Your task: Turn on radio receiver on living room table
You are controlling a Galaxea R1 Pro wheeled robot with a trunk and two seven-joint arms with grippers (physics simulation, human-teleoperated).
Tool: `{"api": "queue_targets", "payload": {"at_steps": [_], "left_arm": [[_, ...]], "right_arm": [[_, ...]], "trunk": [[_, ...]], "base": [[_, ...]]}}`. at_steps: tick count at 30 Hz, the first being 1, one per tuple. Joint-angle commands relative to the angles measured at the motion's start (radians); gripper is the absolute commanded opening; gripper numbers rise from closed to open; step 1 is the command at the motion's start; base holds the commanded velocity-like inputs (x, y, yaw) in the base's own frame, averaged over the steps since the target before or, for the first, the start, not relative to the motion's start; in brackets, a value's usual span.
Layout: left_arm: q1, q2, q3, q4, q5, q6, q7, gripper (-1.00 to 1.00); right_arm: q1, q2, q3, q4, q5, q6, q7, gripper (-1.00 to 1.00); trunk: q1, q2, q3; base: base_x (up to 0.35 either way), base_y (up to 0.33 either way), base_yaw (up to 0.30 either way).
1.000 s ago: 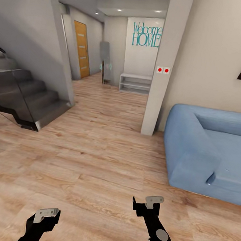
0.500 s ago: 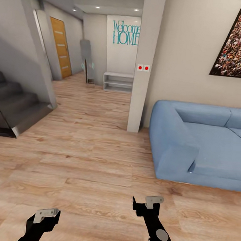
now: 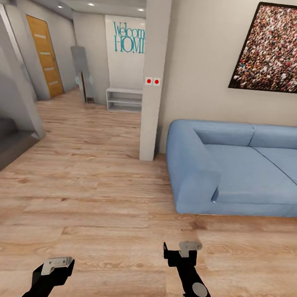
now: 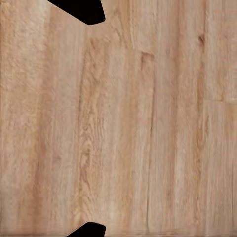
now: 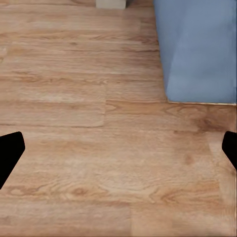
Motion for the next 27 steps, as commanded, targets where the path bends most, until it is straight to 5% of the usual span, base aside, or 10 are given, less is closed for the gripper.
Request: {"api": "queue_targets", "payload": {"at_steps": [1, 12, 27], "left_arm": [[0.0, 0.0, 0.0, 0.0, 0.0, 0.0, 0.0, 1.0], [0.0, 0.0, 0.0, 0.0, 0.001, 0.0, 0.0, 1.0], [0.0, 0.0, 0.0, -0.001, 0.001, 0.0, 0.0, 1.0]], "right_arm": [[0.0, 0.0, 0.0, 0.0, 0.0, 0.0, 0.0, 1.0], [-0.001, 0.0, 0.0, 0.0, 0.0, 0.0, 0.0, 1.0], [0.0, 0.0, 0.001, 0.0, 0.0, 0.0, -0.002, 1.0]], "trunk": [[0.0, 0.0, 0.0], [0.0, 0.0, 0.0], [0.0, 0.0, 0.0]], "base": [[0.0, 0.0, -0.281], [0.006, 0.002, -0.247], [0.244, 0.115, -0.016]]}}
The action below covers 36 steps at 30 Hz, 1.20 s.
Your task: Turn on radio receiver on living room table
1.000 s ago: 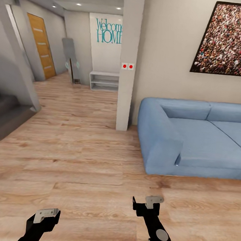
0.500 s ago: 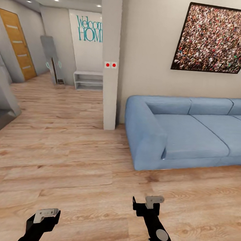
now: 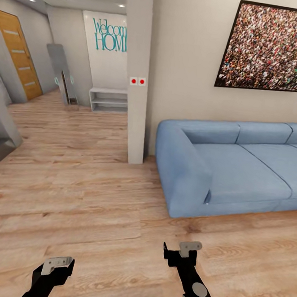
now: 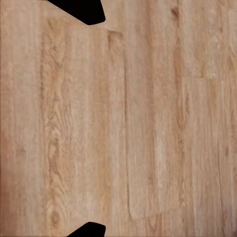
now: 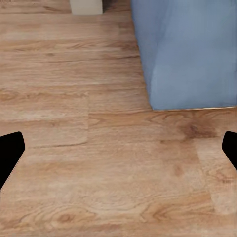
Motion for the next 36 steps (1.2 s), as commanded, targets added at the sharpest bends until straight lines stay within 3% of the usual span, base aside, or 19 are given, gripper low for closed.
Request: {"api": "queue_targets", "payload": {"at_steps": [1, 12, 36], "left_arm": [[0.0, 0.0, 0.0, 0.0, -0.001, 0.0, 0.0, 1.0], [0.0, 0.0, 0.0, 0.0, 0.0, 0.0, 0.0, 1.0], [0.0, 0.0, 0.0, 0.001, 0.0, 0.0, 0.0, 1.0]], "right_arm": [[0.0, 0.0, 0.001, 0.0, 0.0, 0.0, 0.0, 1.0], [0.0, 0.0, 0.001, 0.0, 0.0, 0.0, 0.001, 1.0], [0.0, 0.0, 0.001, 0.0, -0.002, 0.0, 0.002, 1.0]], "trunk": [[0.0, 0.0, 0.0], [0.0, 0.0, 0.001], [0.0, 0.0, 0.015]], "base": [[0.305, 0.125, 0.0], [0.236, 0.048, -0.024], [0.091, 0.0, -0.264]]}}
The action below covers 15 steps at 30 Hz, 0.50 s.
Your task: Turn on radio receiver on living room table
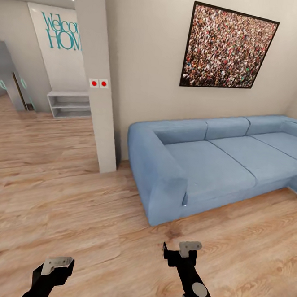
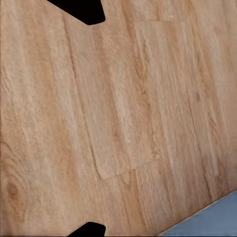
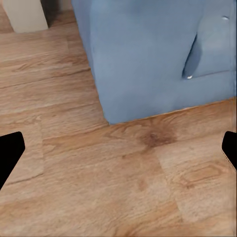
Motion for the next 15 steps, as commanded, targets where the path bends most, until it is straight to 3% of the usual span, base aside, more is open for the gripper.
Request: {"api": "queue_targets", "payload": {"at_steps": [1, 15], "left_arm": [[0.0, 0.0, 0.0, 0.0, 0.0, 0.0, 0.0, 1.0], [0.0, 0.0, 0.0, 0.002, 0.0, 0.0, 0.0, 1.0]], "right_arm": [[0.0, 0.0, 0.0, 0.0, 0.0, 0.0, 0.0, 1.0], [0.0, 0.0, 0.0, 0.0, 0.0, 0.0, 0.0, 1.0]], "trunk": [[0.0, 0.0, 0.001], [0.0, 0.0, 0.009]], "base": [[0.091, 0.0, -0.269], [0.091, 0.0, -0.269]]}}
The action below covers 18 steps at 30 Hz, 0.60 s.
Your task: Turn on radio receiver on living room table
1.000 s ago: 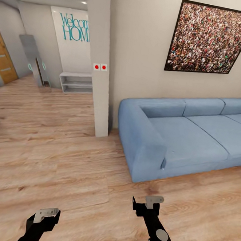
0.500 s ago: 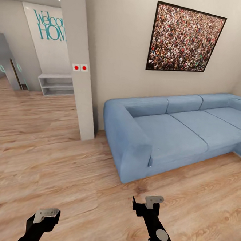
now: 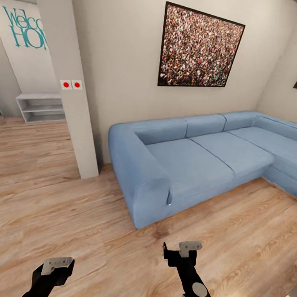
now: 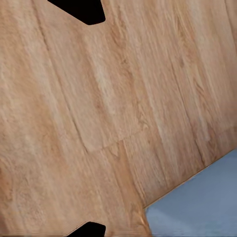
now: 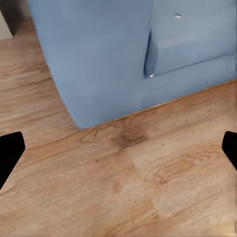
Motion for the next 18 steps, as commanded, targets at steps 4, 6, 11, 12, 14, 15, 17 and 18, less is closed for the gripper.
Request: {"api": "queue_targets", "payload": {"at_steps": [4, 6, 11, 12, 14, 15, 17, 18], "left_arm": [[0.0, 0.0, 0.0, -0.001, -0.001, 0.0, 0.0, 1.0], [0.0, 0.0, 0.0, -0.001, -0.001, 0.0, 0.0, 1.0], [0.0, 0.0, 0.0, -0.001, -0.001, 0.0, 0.0, 1.0], [0.0, 0.0, 0.0, -0.001, -0.001, 0.0, 0.0, 1.0], [0.0, 0.0, -0.001, -0.002, -0.002, 0.0, 0.0, 1.0], [0.0, 0.0, -0.001, -0.002, -0.001, 0.0, 0.0, 1.0], [0.0, 0.0, 0.0, -0.002, -0.001, 0.0, 0.0, 1.0], [0.0, 0.0, 0.0, -0.002, -0.002, 0.0, 0.0, 1.0]], "right_arm": [[0.0, 0.0, 0.0, 0.0, 0.0, 0.0, 0.0, 1.0], [0.0, 0.0, 0.0, 0.0, 0.0, 0.0, 0.0, 1.0], [0.0, 0.0, 0.0, 0.0, 0.0, 0.0, 0.0, 1.0], [0.0, 0.0, 0.0, 0.0, 0.0, 0.0, 0.0, 1.0], [0.0, 0.0, -0.001, 0.0, 0.001, 0.0, 0.0, 1.0], [0.0, 0.0, -0.001, 0.0, 0.001, 0.0, 0.0, 1.0], [0.0, 0.0, 0.0, 0.0, 0.002, 0.0, 0.0, 1.0], [0.0, 0.0, 0.0, 0.0, 0.002, 0.0, 0.0, 1.0]], "trunk": [[0.0, 0.0, 0.002], [0.0, 0.0, 0.004], [0.0, 0.0, 0.007], [0.0, 0.0, 0.007], [0.0, 0.0, 0.008], [0.0, 0.0, 0.009], [0.0, 0.0, 0.01], [0.0, 0.0, 0.011]], "base": [[0.091, 0.0, -0.269], [0.091, 0.0, -0.269], [0.091, 0.0, -0.269], [0.091, 0.0, -0.269], [0.091, 0.0, -0.269], [0.091, 0.0, -0.269], [0.091, 0.0, -0.269], [0.091, 0.0, -0.269]]}}
